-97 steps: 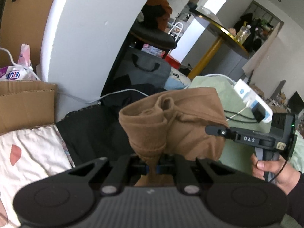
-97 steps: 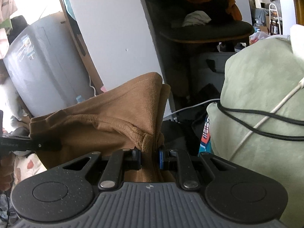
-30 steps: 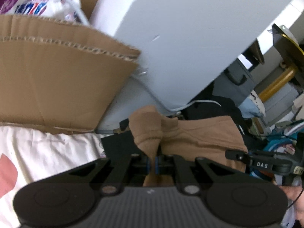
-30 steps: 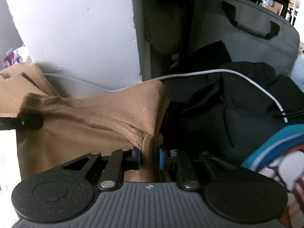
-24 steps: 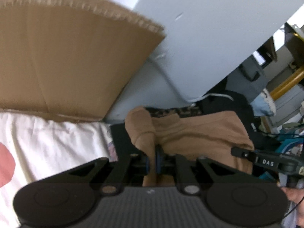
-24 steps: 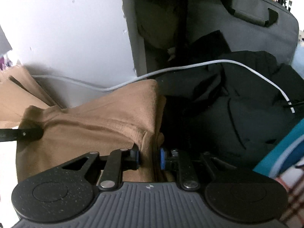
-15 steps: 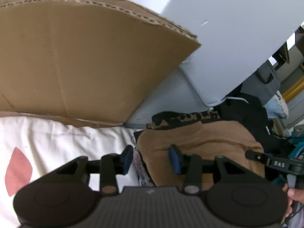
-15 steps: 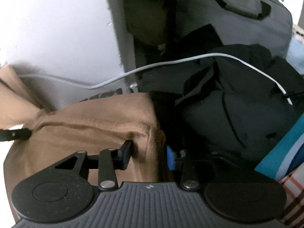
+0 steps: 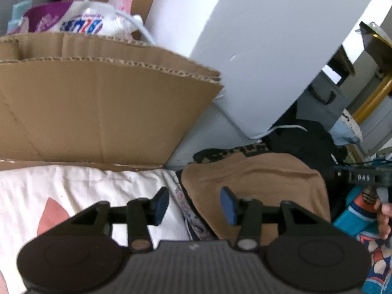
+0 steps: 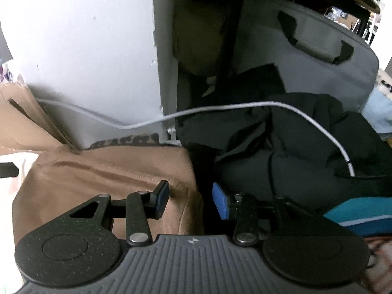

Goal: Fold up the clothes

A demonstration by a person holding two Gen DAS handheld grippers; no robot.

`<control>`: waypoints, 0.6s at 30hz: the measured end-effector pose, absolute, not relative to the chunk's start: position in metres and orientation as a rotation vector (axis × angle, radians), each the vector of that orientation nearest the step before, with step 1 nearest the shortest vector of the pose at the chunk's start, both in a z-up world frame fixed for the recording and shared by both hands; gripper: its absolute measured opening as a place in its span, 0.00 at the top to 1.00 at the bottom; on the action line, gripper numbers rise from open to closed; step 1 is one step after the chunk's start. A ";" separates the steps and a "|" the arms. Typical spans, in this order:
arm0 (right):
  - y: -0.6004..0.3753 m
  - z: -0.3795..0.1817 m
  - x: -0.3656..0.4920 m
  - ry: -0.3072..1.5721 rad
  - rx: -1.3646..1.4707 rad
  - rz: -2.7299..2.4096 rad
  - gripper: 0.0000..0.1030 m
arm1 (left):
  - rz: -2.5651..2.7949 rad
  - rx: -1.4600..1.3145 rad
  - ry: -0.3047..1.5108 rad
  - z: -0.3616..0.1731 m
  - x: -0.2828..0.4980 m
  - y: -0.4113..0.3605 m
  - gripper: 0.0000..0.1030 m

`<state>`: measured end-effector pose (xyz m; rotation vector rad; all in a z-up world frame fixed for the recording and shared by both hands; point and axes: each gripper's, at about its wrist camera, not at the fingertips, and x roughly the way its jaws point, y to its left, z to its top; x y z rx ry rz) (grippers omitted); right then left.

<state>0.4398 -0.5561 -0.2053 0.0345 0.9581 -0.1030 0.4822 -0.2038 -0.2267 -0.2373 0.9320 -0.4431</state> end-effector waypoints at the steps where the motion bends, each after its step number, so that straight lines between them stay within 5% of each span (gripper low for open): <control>1: -0.556 -0.202 0.437 0.948 0.048 -0.102 0.56 | -0.435 -0.240 0.931 -0.223 0.478 -0.203 0.52; 3: -0.557 -0.196 0.430 0.927 0.074 -0.100 0.59 | -0.434 -0.256 0.919 -0.217 0.469 -0.205 0.51; 5: -0.557 -0.191 0.424 0.908 0.095 -0.098 0.81 | -0.453 -0.263 0.905 -0.212 0.459 -0.211 0.50; 18: -0.545 -0.235 0.411 0.914 0.140 -0.113 0.86 | -0.457 -0.185 0.941 -0.228 0.424 -0.239 0.50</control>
